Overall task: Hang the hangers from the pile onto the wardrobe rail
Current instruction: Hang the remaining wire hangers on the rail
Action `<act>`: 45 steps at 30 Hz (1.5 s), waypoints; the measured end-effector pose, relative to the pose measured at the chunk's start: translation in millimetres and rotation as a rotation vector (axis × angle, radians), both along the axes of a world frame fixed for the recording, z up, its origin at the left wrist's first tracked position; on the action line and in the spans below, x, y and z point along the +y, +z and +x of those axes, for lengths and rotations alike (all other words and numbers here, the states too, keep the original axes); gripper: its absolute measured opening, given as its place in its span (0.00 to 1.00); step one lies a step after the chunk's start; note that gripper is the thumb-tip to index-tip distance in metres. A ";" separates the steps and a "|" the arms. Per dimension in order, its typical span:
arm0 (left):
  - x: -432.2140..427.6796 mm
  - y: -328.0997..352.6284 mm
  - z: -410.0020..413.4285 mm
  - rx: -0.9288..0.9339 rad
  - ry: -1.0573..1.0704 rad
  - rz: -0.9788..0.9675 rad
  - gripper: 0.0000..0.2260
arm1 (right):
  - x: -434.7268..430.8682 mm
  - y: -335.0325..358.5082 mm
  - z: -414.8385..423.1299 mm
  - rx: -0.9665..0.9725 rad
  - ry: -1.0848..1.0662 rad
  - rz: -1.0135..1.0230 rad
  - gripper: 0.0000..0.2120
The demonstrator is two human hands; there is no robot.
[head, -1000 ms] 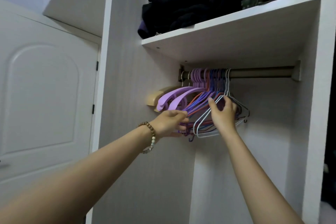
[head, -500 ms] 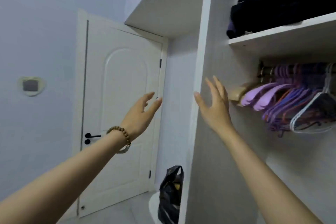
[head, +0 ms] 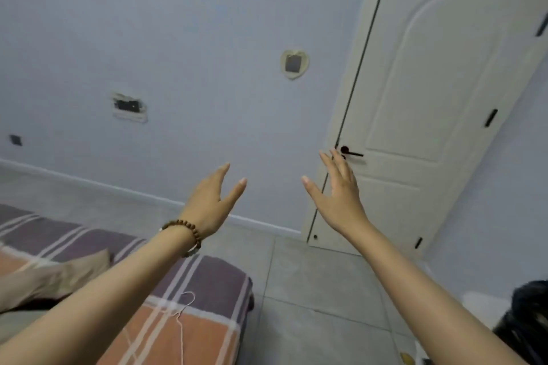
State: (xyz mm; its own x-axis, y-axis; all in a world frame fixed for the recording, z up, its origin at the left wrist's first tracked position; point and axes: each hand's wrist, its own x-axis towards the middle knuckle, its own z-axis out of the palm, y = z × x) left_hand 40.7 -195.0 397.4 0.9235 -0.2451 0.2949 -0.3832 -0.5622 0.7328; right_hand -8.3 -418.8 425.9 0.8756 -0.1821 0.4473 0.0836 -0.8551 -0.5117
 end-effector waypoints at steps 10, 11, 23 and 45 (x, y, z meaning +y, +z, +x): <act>147.3 -237.4 34.2 0.480 0.447 0.131 0.40 | 144.7 -230.1 122.4 0.443 0.365 0.042 0.33; 156.1 -262.6 35.5 0.527 0.489 0.133 0.40 | 153.0 -258.3 128.8 0.499 0.391 0.038 0.33; 163.2 -505.2 31.5 0.992 0.717 -0.108 0.32 | 173.6 -527.0 150.2 1.002 0.412 0.199 0.35; 135.0 -578.2 51.5 0.968 0.789 -0.729 0.09 | 197.8 -609.2 143.3 1.228 0.213 0.991 0.09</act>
